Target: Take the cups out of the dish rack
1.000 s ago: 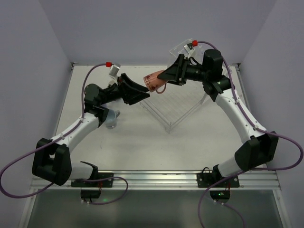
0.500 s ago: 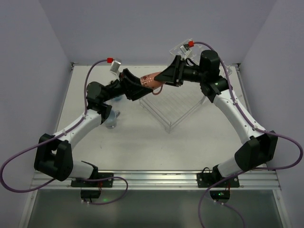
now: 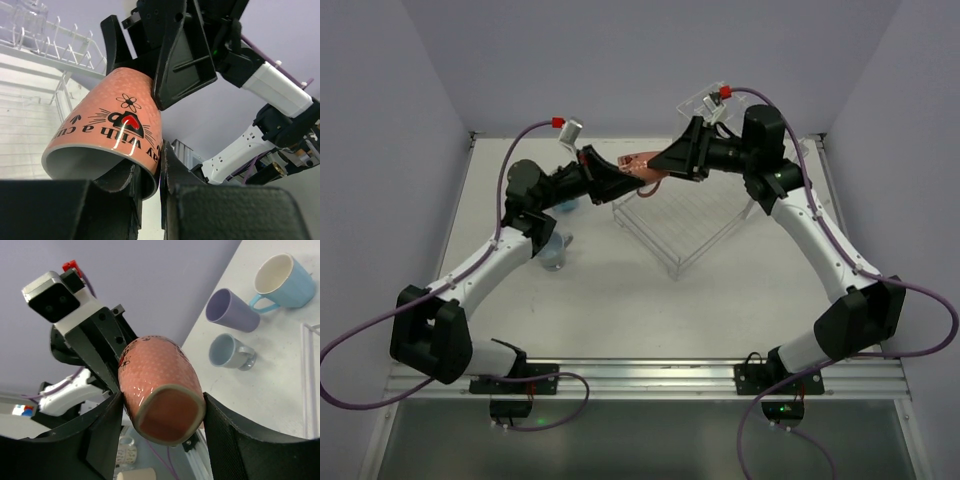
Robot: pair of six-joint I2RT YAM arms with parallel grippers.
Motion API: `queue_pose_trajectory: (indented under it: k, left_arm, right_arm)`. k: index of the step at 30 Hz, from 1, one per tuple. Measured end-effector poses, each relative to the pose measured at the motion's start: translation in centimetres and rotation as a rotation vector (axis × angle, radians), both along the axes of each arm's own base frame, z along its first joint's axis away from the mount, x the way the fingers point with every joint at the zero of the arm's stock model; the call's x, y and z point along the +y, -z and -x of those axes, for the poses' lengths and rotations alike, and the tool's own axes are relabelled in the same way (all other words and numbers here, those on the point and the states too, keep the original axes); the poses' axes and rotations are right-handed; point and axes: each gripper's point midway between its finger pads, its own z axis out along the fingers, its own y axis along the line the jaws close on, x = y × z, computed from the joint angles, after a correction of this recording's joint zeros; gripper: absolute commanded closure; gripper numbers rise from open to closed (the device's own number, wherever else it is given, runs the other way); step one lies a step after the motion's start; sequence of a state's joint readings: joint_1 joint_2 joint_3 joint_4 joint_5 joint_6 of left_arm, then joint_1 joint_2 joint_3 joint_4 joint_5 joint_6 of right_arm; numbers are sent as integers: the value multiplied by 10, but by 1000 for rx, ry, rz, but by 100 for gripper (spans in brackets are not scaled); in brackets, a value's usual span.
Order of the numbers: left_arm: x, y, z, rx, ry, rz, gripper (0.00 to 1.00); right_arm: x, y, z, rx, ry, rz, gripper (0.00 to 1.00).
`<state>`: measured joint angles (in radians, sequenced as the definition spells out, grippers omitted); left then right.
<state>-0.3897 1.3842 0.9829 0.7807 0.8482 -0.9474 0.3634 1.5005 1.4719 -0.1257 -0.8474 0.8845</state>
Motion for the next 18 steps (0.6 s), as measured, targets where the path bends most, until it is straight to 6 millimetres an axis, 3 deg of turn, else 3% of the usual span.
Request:
queue_pose_trajectory:
  k: [1, 6, 13, 18]
  left_arm:
    - [0, 1, 1, 11, -4, -15, 100]
    - [4, 3, -8, 75, -74, -118, 100]
    - [33, 45, -30, 238, -239, -337, 100]
    - [58, 89, -22, 343, -338, -512, 100]
  right_arm:
    - [-1, 2, 0, -2, 6, 17, 31]
    - [-13, 1, -8, -74, 99, 146, 1]
    - [-42, -29, -2, -232, 222, 270, 1]
    - [-77, -30, -12, -239, 403, 415, 1]
